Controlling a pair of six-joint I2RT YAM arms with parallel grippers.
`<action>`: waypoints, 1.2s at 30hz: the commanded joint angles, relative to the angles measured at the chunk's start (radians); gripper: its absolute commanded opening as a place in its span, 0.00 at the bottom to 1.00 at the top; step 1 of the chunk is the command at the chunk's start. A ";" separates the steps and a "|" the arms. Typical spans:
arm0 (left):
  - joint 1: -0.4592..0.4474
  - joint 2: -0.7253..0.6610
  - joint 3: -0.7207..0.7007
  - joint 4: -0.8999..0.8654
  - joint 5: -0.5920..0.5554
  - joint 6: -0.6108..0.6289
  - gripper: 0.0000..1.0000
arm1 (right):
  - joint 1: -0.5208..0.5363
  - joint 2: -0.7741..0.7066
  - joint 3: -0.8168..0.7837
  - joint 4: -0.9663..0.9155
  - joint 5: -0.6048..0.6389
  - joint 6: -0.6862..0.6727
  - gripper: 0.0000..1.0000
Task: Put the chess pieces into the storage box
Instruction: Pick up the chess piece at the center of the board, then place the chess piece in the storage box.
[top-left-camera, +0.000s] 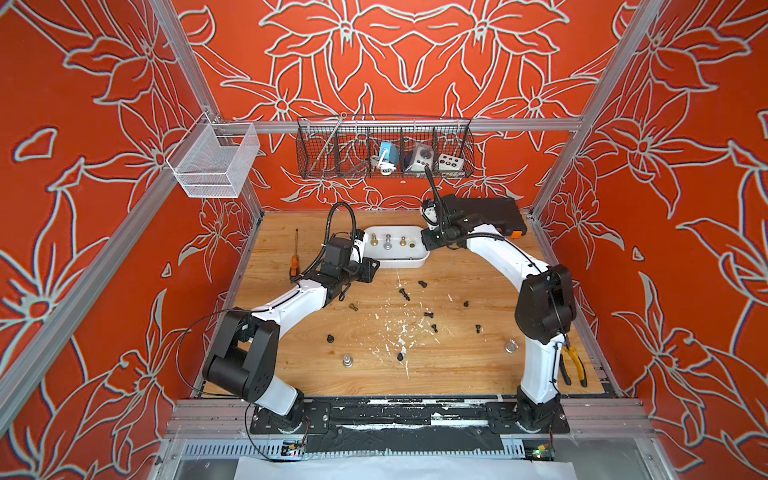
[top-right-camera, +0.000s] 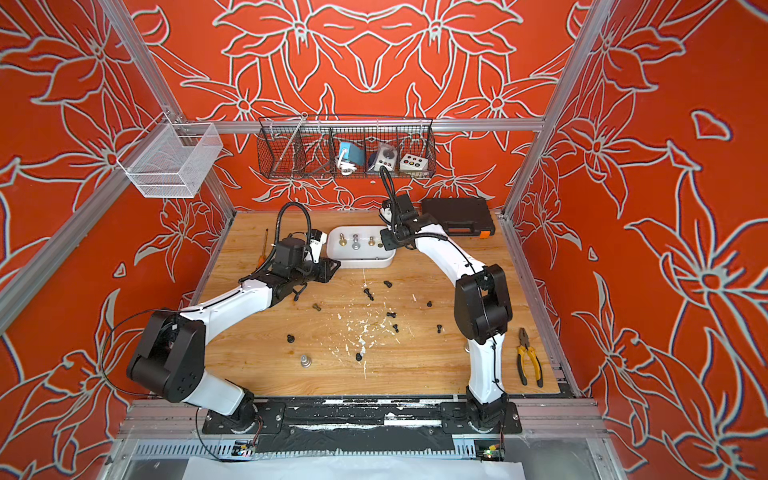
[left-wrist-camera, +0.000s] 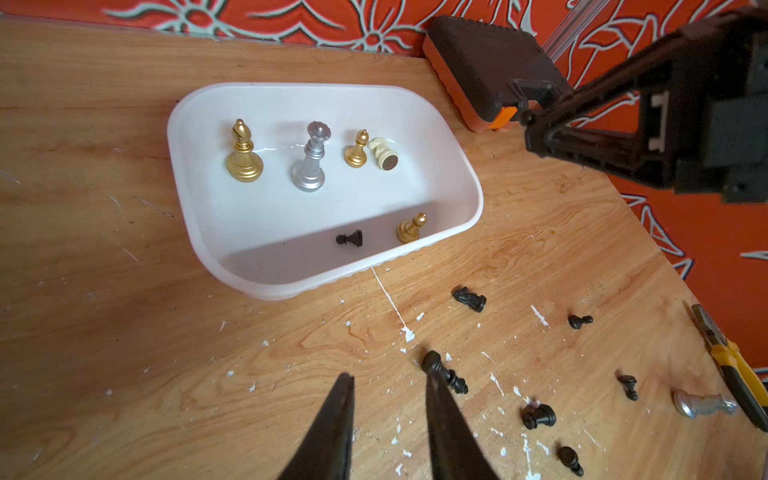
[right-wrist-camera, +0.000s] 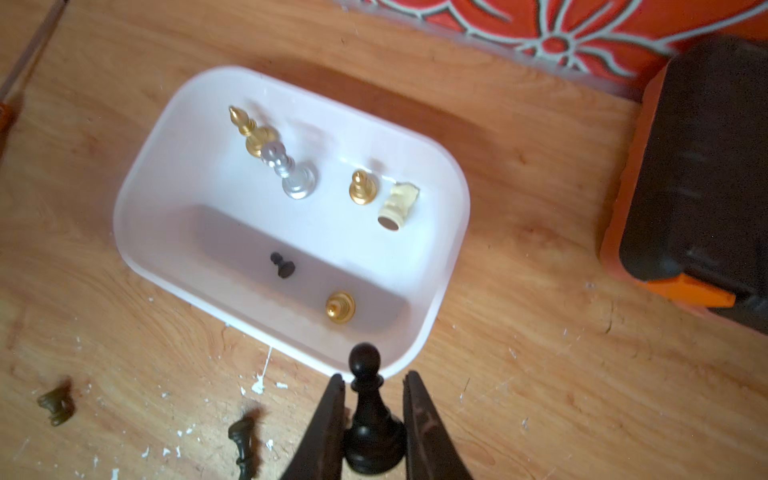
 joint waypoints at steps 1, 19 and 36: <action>0.010 -0.033 -0.012 0.010 -0.003 0.000 0.31 | -0.004 0.093 0.073 -0.023 -0.054 0.004 0.21; 0.028 -0.063 -0.052 -0.004 -0.002 0.000 0.31 | -0.001 0.257 0.194 -0.033 -0.117 0.033 0.24; 0.031 -0.071 -0.065 -0.007 -0.012 -0.004 0.31 | 0.000 0.209 0.168 -0.041 -0.114 0.021 0.42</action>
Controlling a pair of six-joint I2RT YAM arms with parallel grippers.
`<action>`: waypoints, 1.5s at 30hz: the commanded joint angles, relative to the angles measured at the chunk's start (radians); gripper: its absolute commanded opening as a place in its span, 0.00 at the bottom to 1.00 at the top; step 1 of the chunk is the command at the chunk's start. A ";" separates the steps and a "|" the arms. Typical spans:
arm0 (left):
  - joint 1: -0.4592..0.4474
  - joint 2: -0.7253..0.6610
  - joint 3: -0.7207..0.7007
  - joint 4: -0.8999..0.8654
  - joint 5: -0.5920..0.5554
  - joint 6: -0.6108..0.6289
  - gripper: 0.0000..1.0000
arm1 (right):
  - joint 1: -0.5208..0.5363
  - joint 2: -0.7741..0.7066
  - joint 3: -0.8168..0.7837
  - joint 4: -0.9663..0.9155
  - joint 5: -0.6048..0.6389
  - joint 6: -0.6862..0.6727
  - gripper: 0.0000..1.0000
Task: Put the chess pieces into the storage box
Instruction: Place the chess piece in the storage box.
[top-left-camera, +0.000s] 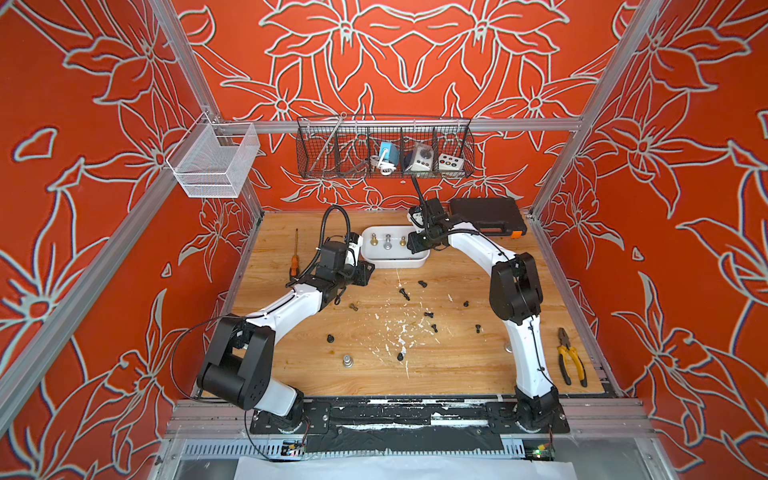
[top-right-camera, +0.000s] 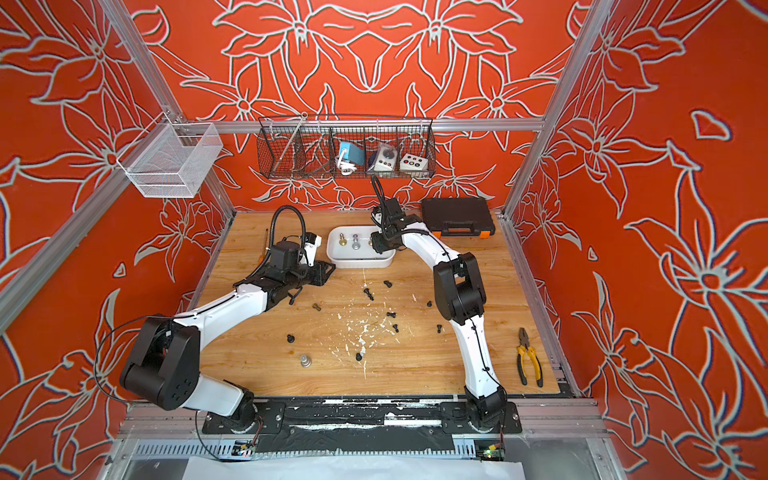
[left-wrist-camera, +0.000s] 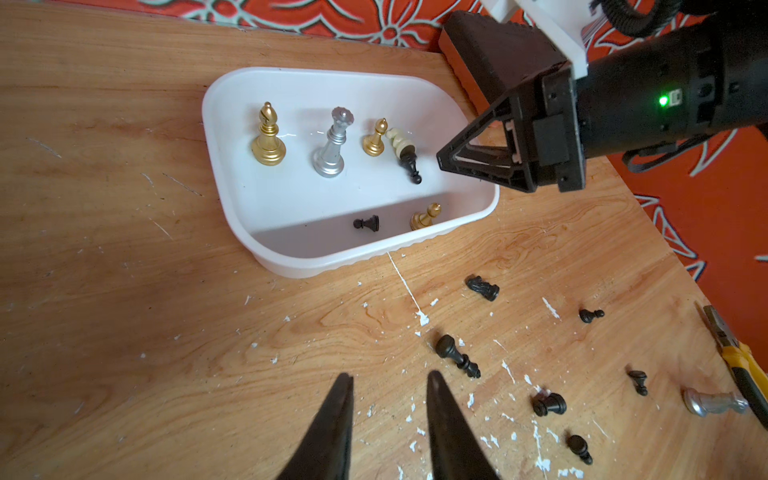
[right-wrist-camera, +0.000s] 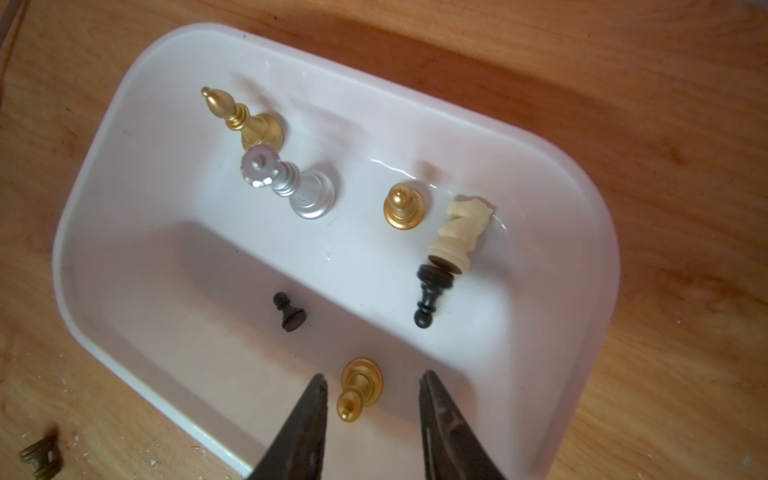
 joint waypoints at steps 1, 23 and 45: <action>0.006 -0.033 -0.014 0.000 -0.010 -0.004 0.31 | -0.001 -0.045 0.002 -0.020 -0.002 -0.016 0.42; 0.006 -0.059 -0.023 -0.196 -0.154 -0.178 0.45 | -0.003 -0.433 -0.378 0.040 0.014 -0.042 0.55; -0.077 -0.033 -0.135 -0.277 -0.282 -0.444 0.50 | -0.020 -0.692 -0.852 0.087 -0.008 0.021 0.56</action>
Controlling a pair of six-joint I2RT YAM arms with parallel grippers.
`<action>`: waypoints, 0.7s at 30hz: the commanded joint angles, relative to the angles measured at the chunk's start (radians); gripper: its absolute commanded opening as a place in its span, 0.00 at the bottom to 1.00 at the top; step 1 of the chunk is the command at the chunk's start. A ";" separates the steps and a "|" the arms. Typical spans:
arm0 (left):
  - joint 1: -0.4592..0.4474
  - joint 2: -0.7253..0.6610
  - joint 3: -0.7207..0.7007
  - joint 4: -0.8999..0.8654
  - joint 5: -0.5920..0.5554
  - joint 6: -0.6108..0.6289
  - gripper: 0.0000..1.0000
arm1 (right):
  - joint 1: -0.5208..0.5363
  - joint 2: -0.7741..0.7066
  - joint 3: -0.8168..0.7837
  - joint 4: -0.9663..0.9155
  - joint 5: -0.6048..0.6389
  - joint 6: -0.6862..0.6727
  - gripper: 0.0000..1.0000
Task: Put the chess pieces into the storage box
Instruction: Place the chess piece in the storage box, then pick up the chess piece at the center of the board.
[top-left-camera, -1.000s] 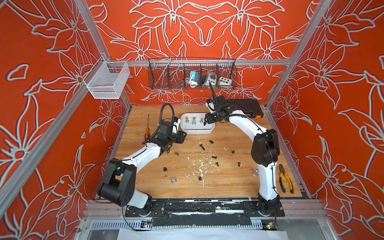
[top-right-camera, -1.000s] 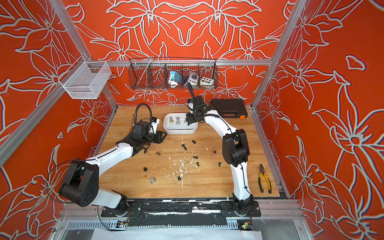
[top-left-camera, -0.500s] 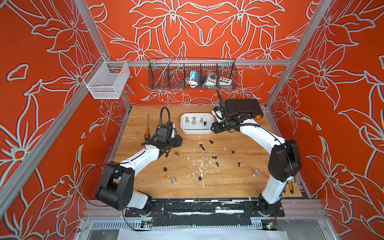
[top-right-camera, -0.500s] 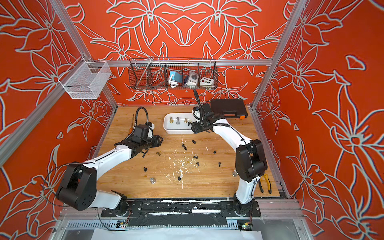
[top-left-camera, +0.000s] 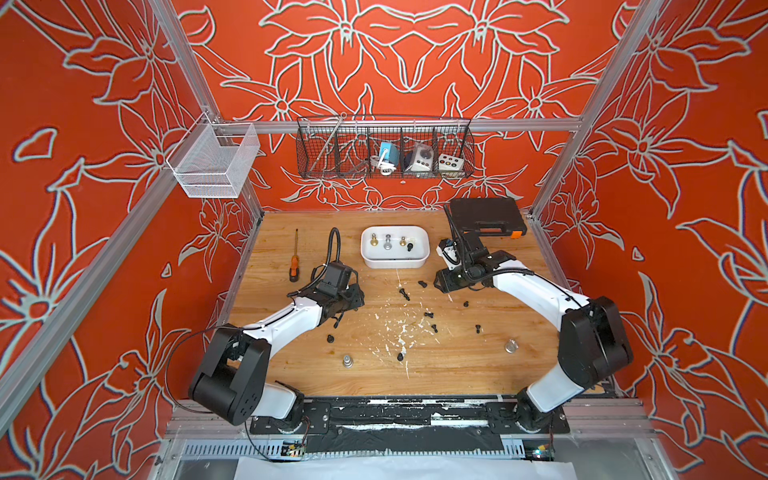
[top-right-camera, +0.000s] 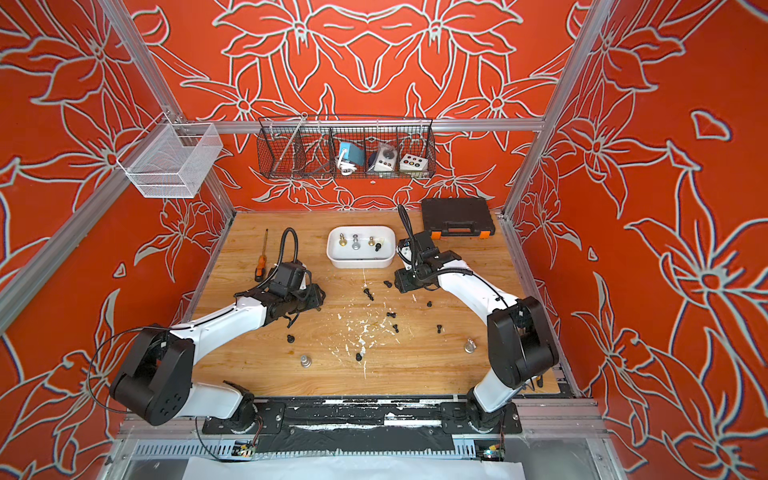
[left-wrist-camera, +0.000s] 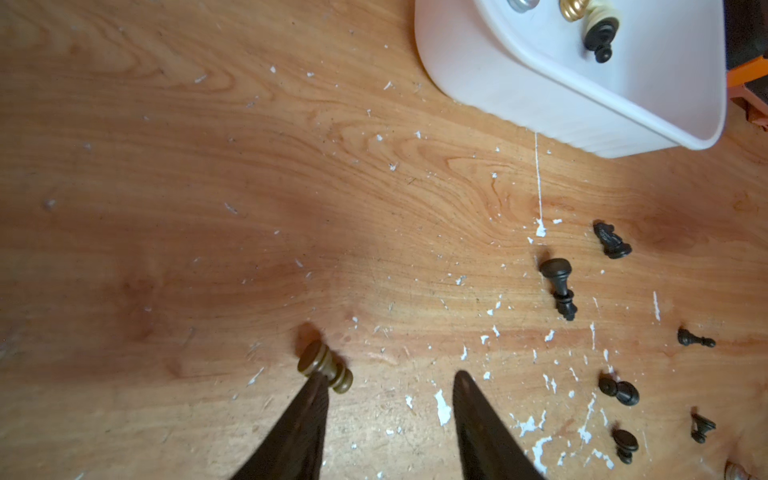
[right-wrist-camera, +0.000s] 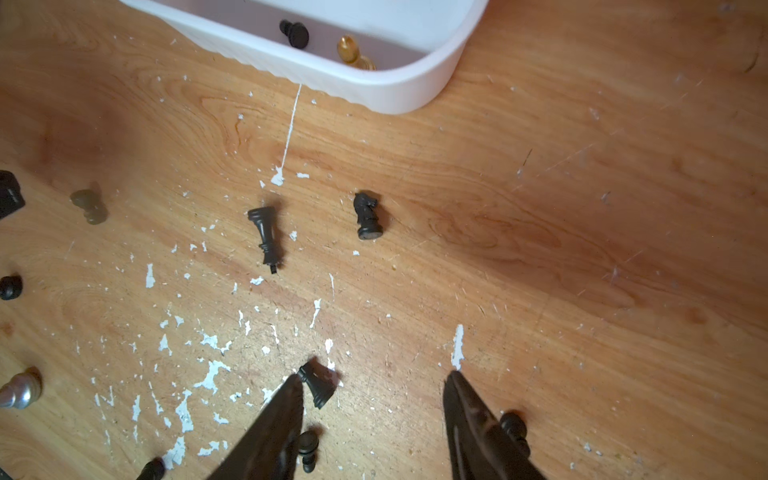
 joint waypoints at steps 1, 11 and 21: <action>-0.015 0.037 -0.007 -0.021 -0.038 -0.048 0.50 | -0.005 -0.031 -0.029 0.016 -0.008 0.014 0.56; -0.059 0.097 0.003 -0.030 -0.081 -0.060 0.45 | -0.010 -0.020 -0.015 -0.011 -0.015 -0.001 0.55; -0.066 0.107 -0.009 -0.039 -0.134 -0.047 0.45 | -0.010 -0.015 -0.025 -0.008 -0.019 0.009 0.54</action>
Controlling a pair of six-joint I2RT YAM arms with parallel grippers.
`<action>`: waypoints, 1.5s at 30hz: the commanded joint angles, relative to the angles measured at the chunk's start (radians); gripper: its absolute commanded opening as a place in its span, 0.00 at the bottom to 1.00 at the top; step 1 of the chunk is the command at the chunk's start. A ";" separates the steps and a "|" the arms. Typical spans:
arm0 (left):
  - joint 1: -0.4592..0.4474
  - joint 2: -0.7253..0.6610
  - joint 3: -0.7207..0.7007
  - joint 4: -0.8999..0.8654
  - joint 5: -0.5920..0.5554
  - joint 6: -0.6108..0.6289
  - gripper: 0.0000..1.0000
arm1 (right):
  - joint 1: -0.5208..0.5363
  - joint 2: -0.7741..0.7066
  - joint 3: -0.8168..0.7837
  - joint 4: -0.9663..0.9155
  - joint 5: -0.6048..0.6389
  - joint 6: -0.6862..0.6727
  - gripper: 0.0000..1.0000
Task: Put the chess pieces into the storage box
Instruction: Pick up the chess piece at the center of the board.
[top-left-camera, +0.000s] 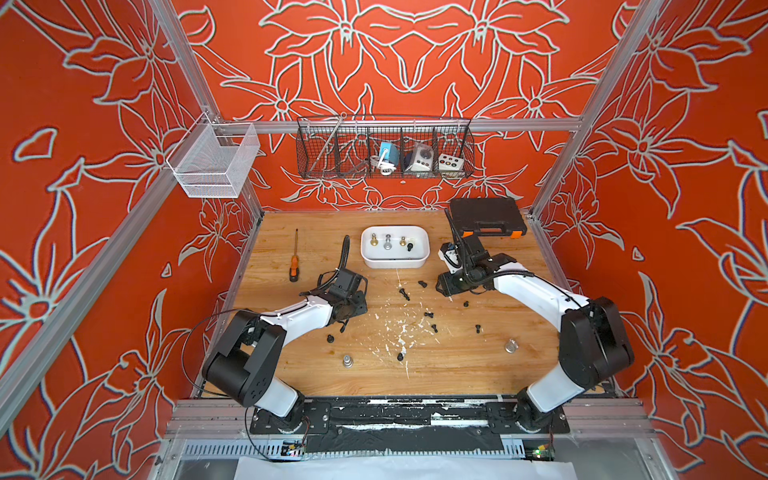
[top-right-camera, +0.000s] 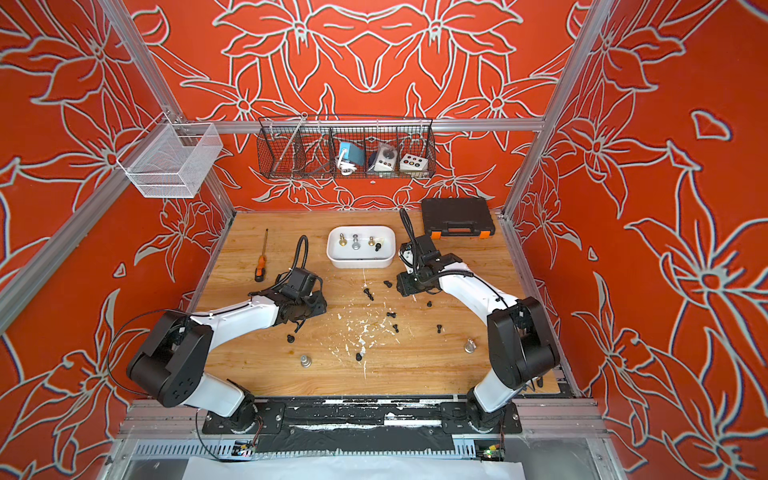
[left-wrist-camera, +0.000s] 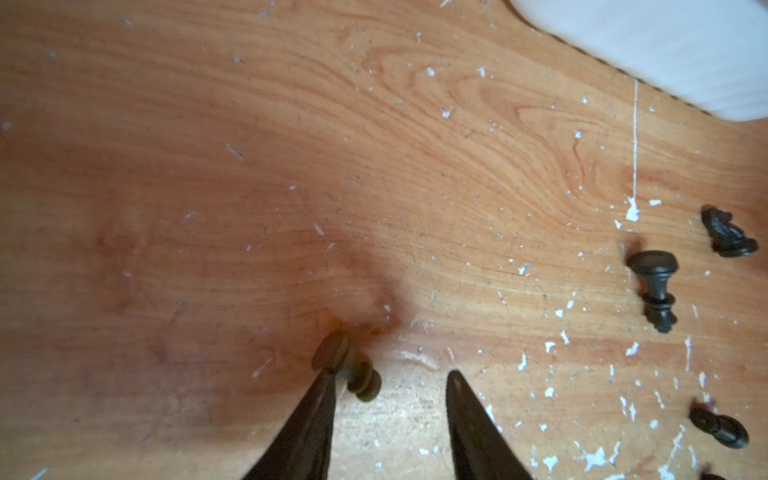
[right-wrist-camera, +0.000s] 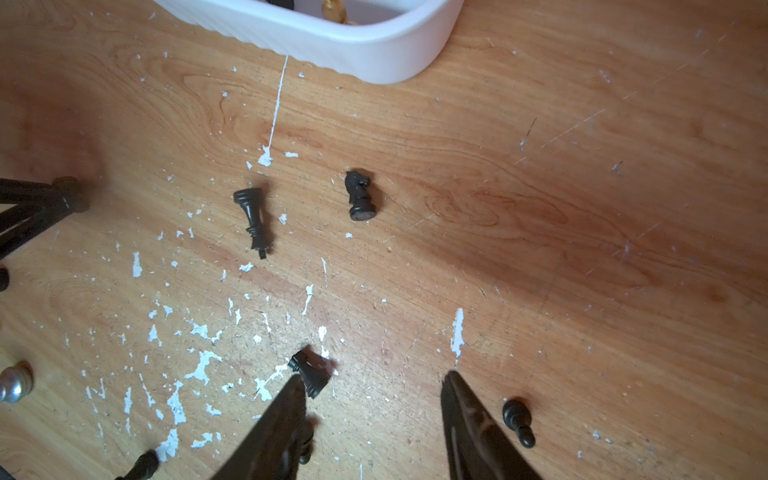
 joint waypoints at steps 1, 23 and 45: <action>-0.004 0.012 -0.010 -0.025 -0.043 0.000 0.45 | -0.004 -0.009 0.000 -0.010 -0.011 0.004 0.55; -0.005 0.110 0.032 -0.021 -0.053 0.067 0.32 | -0.005 0.003 -0.005 -0.011 -0.015 0.011 0.53; -0.007 0.095 0.087 -0.046 -0.014 0.128 0.19 | -0.007 0.000 -0.010 -0.013 -0.010 0.017 0.51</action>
